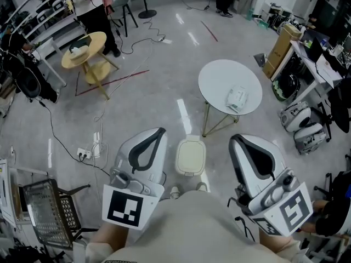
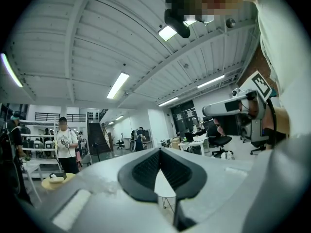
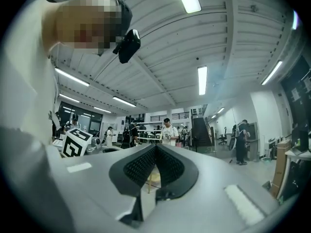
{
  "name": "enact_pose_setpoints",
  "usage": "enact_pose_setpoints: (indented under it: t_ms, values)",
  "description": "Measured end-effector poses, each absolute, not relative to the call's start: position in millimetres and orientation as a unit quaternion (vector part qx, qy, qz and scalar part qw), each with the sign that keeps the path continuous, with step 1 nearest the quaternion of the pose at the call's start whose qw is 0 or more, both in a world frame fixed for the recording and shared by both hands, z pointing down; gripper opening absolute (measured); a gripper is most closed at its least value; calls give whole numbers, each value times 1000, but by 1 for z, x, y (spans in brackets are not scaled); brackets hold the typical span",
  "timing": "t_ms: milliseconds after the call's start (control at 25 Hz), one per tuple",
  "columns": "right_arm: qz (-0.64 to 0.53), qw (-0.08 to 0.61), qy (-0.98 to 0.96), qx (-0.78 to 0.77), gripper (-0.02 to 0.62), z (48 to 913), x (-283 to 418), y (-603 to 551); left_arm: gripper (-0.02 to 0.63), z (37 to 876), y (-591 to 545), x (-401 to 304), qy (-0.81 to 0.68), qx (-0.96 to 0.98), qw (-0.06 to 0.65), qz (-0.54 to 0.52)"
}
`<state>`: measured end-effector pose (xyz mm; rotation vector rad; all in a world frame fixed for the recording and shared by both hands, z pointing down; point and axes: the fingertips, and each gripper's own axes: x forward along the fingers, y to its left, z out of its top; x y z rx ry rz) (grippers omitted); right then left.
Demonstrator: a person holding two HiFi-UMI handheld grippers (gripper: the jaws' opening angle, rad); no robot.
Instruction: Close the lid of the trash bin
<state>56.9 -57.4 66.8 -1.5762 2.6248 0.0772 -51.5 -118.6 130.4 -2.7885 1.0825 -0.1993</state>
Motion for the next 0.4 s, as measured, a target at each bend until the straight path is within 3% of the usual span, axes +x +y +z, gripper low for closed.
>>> enact_pose_setpoints:
  t_ms: [400]
  values:
    - [26,33,848,-529,3,69,60,-60,3,128,-121,-57,356,-929,74,-77]
